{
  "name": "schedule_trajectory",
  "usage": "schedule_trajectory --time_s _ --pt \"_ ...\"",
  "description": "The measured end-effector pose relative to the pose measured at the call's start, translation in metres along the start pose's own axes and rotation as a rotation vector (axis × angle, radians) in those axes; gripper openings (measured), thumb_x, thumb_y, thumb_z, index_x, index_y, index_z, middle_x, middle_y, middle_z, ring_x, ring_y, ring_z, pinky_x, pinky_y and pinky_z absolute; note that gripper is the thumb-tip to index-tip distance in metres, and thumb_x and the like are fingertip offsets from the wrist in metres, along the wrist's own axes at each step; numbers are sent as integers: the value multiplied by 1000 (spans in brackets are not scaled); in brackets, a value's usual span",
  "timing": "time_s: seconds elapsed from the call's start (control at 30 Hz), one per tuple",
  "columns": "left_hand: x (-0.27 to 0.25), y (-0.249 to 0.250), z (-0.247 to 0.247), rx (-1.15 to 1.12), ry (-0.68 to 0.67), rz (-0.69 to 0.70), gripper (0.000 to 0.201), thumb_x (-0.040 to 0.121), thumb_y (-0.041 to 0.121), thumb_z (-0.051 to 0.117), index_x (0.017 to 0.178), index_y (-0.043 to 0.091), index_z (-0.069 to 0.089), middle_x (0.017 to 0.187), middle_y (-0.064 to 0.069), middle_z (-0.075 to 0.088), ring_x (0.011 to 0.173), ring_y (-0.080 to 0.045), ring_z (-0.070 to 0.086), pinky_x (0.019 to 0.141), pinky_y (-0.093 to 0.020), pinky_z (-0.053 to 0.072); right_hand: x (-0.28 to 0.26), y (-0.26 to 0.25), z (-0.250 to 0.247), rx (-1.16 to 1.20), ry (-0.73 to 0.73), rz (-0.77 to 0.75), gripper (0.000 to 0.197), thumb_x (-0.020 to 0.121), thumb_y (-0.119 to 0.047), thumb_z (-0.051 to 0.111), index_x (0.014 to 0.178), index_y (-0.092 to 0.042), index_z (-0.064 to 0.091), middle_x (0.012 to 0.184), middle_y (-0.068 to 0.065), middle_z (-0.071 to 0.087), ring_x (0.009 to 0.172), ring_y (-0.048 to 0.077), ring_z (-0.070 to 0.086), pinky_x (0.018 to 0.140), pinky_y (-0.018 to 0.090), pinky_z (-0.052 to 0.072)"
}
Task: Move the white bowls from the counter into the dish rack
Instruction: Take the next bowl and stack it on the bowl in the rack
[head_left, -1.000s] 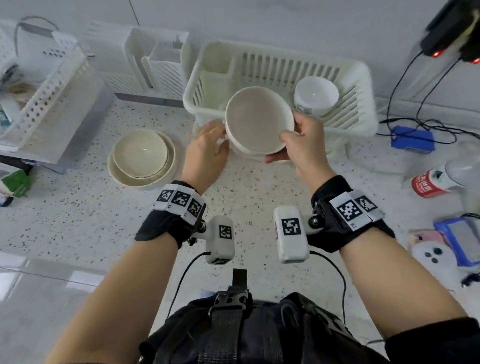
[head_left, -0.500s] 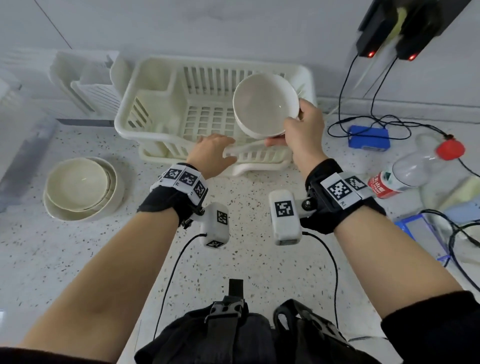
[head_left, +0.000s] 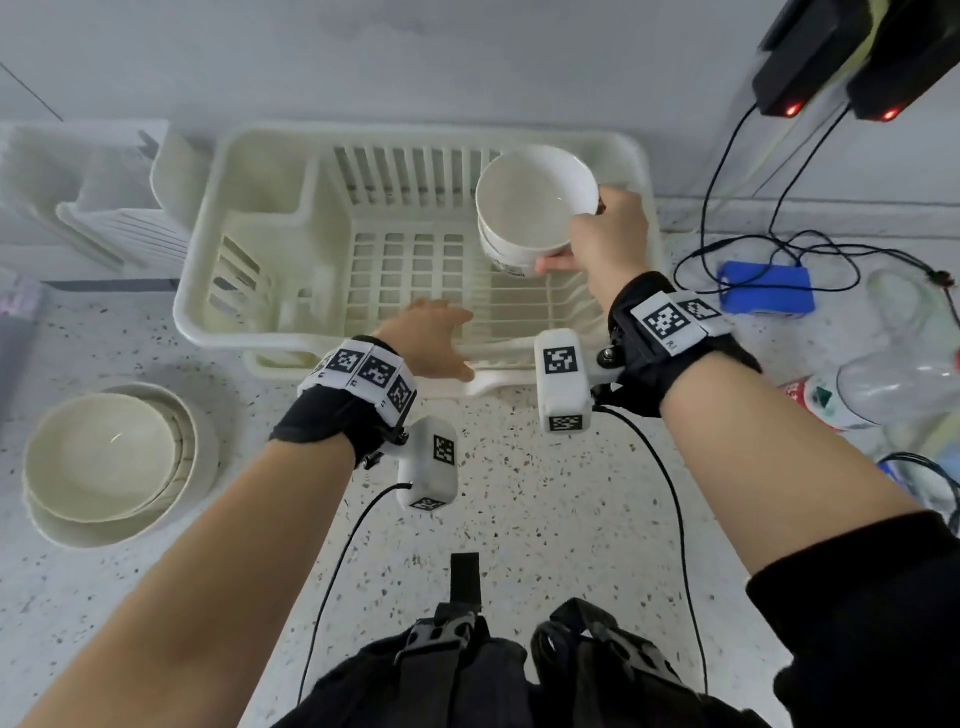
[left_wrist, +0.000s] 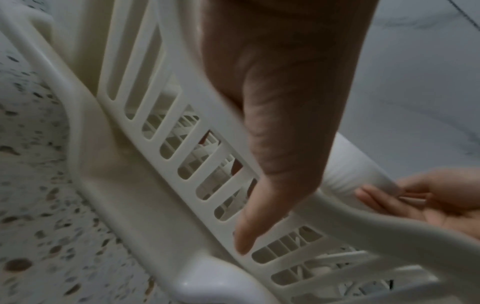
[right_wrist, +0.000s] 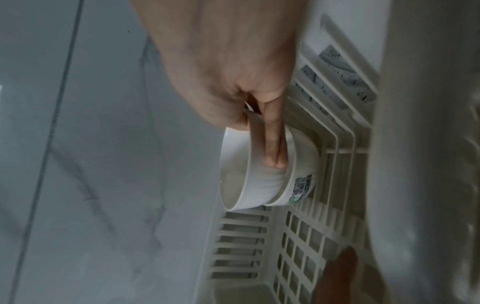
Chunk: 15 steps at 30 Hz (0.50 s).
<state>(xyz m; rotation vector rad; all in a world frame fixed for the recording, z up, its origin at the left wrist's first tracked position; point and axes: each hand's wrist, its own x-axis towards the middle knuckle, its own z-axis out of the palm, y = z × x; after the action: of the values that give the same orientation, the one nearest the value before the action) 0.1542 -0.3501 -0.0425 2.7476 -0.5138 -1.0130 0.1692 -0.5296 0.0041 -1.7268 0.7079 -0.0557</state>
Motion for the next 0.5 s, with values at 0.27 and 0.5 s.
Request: schedule_trajectory --time_s 0.27,0.5 --pt "3 -3 -2 -77 -63 17 77 73 35 71 140 30 33 153 2 30 138 -21 32 112 -43 30 23 9 9 -68 -8 18 46 82 11 31 120 -2 54 109 9 51 50 27 62 58 45 62" --pt "1 -1 -3 -91 -31 22 73 73 32 70 138 30 36 150 1 35 133 -21 39 109 -43 35 27 12 14 -101 14 -13 45 82 11 33 121 -1 53 109 10 51 59 27 61 64 47 61"
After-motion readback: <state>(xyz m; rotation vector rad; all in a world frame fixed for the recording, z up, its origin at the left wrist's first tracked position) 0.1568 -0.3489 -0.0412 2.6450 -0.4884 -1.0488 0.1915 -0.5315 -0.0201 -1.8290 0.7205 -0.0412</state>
